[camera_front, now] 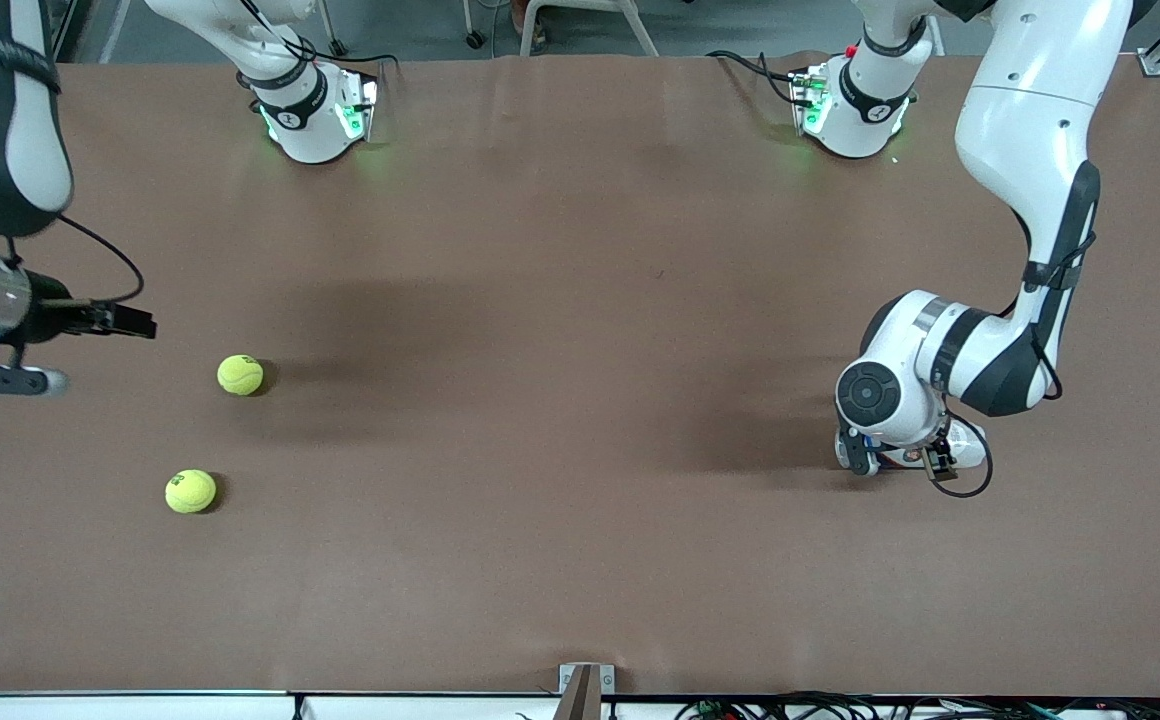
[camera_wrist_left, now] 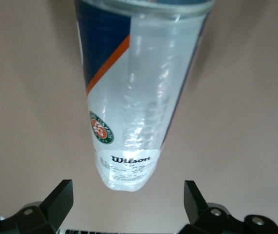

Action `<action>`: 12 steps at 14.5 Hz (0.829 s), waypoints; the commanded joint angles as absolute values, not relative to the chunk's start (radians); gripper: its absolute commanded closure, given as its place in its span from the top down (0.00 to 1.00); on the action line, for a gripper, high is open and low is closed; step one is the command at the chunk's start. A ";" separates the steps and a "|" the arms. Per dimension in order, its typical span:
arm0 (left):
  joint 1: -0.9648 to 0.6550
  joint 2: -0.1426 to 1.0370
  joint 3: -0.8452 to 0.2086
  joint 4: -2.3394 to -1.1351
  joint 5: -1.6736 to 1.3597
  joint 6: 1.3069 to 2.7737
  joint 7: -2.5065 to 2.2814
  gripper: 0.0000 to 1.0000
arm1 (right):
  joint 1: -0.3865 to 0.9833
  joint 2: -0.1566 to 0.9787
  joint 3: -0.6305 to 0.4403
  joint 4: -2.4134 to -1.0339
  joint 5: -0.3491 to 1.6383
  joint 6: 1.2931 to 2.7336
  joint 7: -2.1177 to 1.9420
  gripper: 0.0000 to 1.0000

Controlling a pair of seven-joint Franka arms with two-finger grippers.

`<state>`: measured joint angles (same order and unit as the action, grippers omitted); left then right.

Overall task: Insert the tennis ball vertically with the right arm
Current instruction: 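Stand the tube upright with the left gripper while the right gripper reaches a ball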

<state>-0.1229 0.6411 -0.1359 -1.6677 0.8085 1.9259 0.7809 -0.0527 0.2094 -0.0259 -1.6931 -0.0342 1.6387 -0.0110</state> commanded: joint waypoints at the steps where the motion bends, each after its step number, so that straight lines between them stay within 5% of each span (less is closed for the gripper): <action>1: -0.129 0.661 -0.133 -1.663 0.845 1.954 0.756 1.00 | -0.061 0.267 -0.021 -1.706 -0.038 1.640 -0.008 1.00; 12: -0.117 0.747 -0.130 -1.638 0.851 2.019 0.788 0.95 | -0.066 0.330 -0.021 -1.925 -0.049 1.944 -0.006 1.00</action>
